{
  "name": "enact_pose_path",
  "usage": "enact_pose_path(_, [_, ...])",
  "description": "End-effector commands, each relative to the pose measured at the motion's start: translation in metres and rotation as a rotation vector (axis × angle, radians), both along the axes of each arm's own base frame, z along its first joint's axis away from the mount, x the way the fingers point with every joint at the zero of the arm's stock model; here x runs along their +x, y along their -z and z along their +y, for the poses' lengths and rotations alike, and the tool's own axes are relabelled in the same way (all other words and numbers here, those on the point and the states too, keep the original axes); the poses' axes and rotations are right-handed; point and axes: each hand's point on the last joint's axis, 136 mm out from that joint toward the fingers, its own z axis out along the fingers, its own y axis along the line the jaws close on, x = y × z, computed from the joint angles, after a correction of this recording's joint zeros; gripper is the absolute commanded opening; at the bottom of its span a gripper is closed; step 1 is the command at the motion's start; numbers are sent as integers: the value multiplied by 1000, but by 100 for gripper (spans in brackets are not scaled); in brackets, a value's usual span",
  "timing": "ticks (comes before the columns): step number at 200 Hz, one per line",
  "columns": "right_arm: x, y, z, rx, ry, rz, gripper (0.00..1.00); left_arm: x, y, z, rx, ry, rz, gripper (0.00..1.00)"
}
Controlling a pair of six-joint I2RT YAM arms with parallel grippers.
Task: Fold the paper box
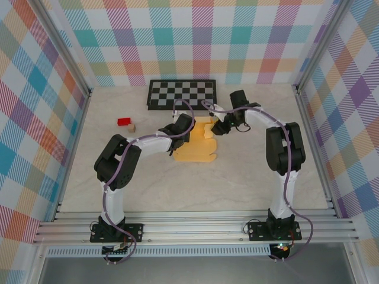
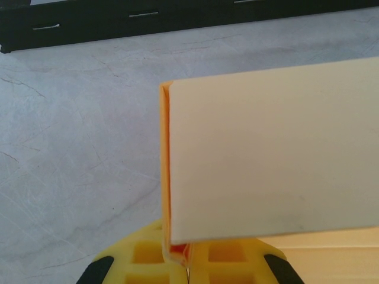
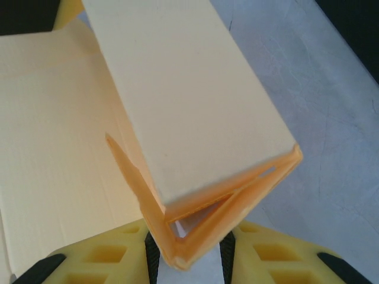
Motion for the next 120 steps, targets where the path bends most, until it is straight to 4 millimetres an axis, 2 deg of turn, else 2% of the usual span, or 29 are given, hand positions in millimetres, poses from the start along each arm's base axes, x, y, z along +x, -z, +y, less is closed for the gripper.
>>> enact_pose_path(1, [4, -16, 20, 63, 27, -34, 33, -26, 42, -4, 81, 70, 149, 0])
enact_pose_path(37, [25, -16, 17, 44, 258, -63, 36, -26, 42, -4, 81, 70, 150, 0])
enact_pose_path(60, [31, -27, 22, 127, 371, -6, 36, -26, 42, -5, 87, 75, 155, 0])
enact_pose_path(80, [39, -26, 20, 155, 519, -9, 36, -26, 42, -5, 85, 68, 159, 0])
enact_pose_path(95, [40, -21, 20, 151, 615, -27, 36, -27, 43, -5, 75, 56, 169, 0])
enact_pose_path(109, [37, -17, 28, 126, 651, -69, 36, -27, 42, -8, 51, 48, 181, 0])
enact_pose_path(120, [36, -15, 34, 109, 686, -101, 31, -28, 42, -12, 32, 44, 189, 0])
